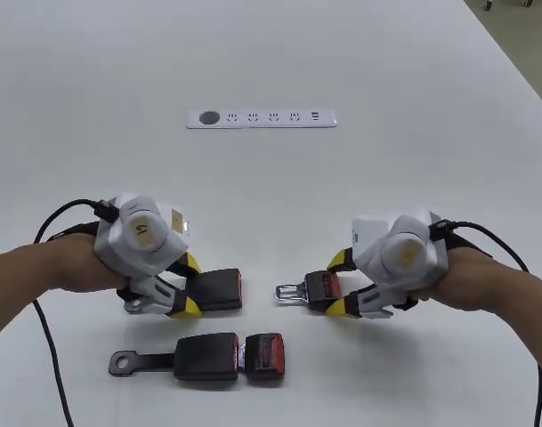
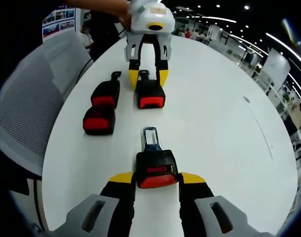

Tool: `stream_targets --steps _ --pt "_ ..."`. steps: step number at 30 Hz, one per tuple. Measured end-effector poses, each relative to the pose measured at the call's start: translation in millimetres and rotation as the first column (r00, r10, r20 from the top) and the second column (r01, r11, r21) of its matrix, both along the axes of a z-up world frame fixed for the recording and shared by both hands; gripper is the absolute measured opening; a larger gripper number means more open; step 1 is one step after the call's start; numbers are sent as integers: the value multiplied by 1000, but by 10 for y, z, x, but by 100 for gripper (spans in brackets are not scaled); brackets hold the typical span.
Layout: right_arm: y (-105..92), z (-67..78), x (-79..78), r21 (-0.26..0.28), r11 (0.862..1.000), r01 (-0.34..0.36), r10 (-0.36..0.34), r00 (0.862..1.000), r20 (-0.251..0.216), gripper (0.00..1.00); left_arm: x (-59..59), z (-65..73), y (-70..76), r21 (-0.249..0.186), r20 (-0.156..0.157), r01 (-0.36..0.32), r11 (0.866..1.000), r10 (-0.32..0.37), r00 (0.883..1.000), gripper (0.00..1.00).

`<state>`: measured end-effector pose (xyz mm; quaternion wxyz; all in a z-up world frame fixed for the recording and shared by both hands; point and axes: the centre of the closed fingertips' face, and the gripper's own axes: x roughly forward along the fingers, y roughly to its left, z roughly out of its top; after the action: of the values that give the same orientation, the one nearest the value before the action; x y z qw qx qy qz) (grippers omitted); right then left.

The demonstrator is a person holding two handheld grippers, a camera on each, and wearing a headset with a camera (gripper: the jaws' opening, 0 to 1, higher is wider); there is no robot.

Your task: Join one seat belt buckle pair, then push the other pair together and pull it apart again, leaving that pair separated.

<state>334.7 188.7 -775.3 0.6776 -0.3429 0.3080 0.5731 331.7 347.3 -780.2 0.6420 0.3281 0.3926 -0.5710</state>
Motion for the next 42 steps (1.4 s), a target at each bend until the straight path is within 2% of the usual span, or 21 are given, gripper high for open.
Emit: stream_targets --steps 13,23,25,27,33,42 --pt "93 14 -25 15 1000 0 0 1000 -29 30 -52 42 -52 20 -3 50 999 -50 999 32" --pt "179 -3 -28 20 1000 -11 12 999 -32 30 -65 56 -53 24 -5 53 998 -52 999 32" --pt "199 37 -52 20 1000 -14 15 999 -31 30 -63 54 -49 26 -6 52 998 -52 999 32" --pt "219 0 -34 23 1000 -16 16 999 -33 30 -55 47 -42 25 -8 50 998 -50 999 32" --pt "290 35 -47 25 1000 -14 15 999 -36 30 -66 55 -47 26 -9 50 998 -50 999 32" --pt "395 3 -6 30 999 -17 18 999 -38 30 -65 52 -42 29 -11 51 998 -51 999 31"
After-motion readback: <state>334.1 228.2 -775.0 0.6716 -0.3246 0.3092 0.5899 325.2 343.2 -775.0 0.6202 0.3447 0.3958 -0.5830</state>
